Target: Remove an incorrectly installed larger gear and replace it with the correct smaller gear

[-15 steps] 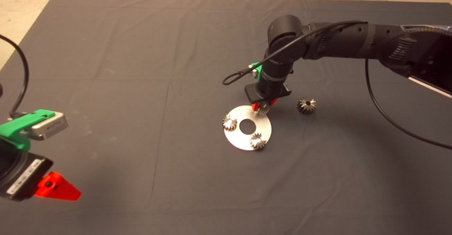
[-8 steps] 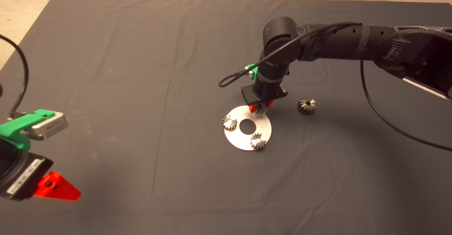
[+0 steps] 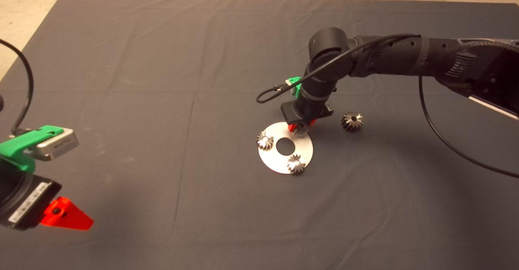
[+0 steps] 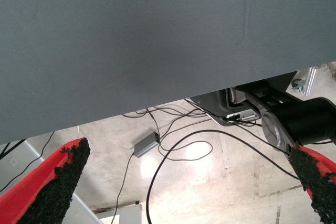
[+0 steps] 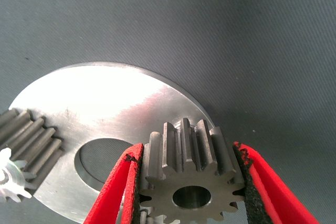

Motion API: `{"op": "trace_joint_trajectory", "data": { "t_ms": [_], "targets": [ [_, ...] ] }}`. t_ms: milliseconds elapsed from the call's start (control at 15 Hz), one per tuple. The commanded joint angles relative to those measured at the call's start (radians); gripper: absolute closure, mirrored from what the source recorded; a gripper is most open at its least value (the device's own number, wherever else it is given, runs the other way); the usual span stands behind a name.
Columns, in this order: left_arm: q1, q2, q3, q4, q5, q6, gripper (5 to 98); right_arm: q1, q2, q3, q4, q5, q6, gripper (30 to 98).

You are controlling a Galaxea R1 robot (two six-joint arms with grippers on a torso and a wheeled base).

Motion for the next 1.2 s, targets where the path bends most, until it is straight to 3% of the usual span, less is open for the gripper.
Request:
{"op": "trace_joint_trajectory", "data": {
  "t_ms": [0, 267, 1133],
  "targets": [
    [-0.01, 0.0, 0.003, -0.01, 0.133, 0.0, 5.4, -0.043, -0.012, 0.007, -0.049, -0.048, 0.004, 90.4],
    [-0.01, -0.006, 0.011, -0.01, 0.133, 0.0, 5.4, -0.097, -0.01, 0.006, -0.1, -0.048, 0.004, 90.5],
    [-0.01, 0.0, -0.006, -0.01, 0.133, 0.004, 5.4, -0.055, -0.005, 0.01, -0.095, -0.049, 0.007, 91.0]
  ]
}}
